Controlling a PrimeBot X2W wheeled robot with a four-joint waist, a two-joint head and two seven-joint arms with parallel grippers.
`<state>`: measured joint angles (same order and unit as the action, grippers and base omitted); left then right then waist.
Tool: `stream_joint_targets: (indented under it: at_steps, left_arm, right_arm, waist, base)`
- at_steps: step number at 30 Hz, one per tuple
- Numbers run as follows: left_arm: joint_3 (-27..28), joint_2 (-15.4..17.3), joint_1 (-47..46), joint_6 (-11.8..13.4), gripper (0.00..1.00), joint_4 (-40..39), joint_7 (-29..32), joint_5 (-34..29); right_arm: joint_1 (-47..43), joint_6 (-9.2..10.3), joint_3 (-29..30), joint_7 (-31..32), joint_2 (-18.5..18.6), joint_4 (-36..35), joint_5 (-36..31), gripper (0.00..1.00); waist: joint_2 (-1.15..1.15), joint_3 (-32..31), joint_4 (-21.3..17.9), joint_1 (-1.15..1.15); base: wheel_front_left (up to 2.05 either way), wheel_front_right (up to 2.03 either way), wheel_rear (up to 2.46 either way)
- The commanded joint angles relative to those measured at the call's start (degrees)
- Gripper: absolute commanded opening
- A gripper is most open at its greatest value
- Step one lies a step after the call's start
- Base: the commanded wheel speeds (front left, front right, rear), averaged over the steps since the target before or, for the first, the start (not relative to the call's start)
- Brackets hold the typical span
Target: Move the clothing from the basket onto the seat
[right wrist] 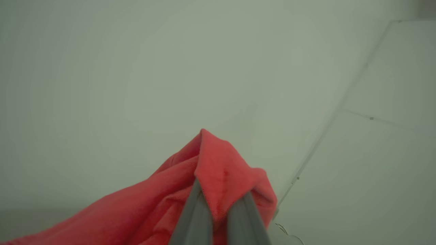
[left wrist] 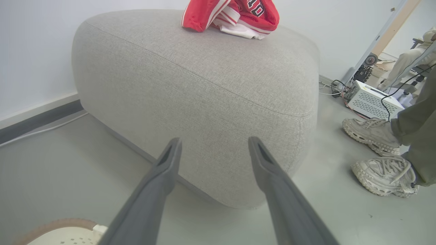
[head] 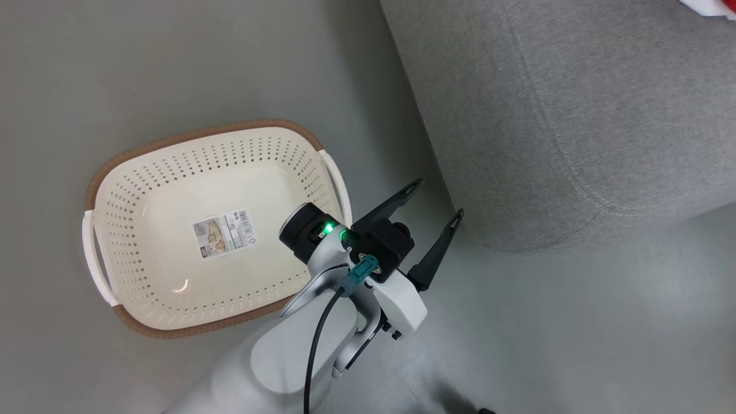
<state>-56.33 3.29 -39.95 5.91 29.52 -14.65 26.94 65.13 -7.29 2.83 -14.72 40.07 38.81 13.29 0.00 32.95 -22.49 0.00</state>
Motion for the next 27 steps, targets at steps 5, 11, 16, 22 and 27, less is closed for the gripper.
stream_joint_targets:
  at_steps: [5,11,16,22,27]
  left_arm:
    - [-1.5,-0.4,-2.5,1.4,1.00,-2.3,-0.3,0.9]
    - [-4.6,-0.4,-3.3,3.1,1.00,-3.7,-0.3,2.7]
    - [-5.4,-0.4,-3.6,4.1,1.00,-4.4,-0.3,3.2]
    - [-5.6,-0.4,-4.0,4.9,1.00,-6.1,-0.3,3.2]
    - [-5.3,-0.4,-4.1,5.1,1.00,-7.1,-0.3,3.2]
  right_arm:
    - [3.9,-0.20,5.2,-0.3,5.0,5.0,0.1,0.00]
    - [8.3,-0.20,10.3,-0.3,7.4,10.7,-3.3,0.00]
    - [11.0,-0.20,10.1,-0.3,5.4,13.4,-2.8,0.00]
    - [11.4,-0.20,5.1,-0.3,3.1,18.9,0.1,0.00]
    - [7.6,-0.20,2.0,-0.3,2.0,20.3,4.2,0.00]
  waist:
    - [0.00,4.8,4.9,0.00]
    - [0.00,8.1,9.5,0.00]
    - [0.00,9.8,11.6,0.00]
    - [0.00,10.7,13.0,0.00]
    - [0.00,10.1,13.6,0.00]
  base:
    - [0.00,0.00,0.00]
    - [0.00,0.00,0.00]
    - [0.00,0.00,0.00]
    - [0.00,0.00,0.00]
    - [0.00,0.00,0.00]
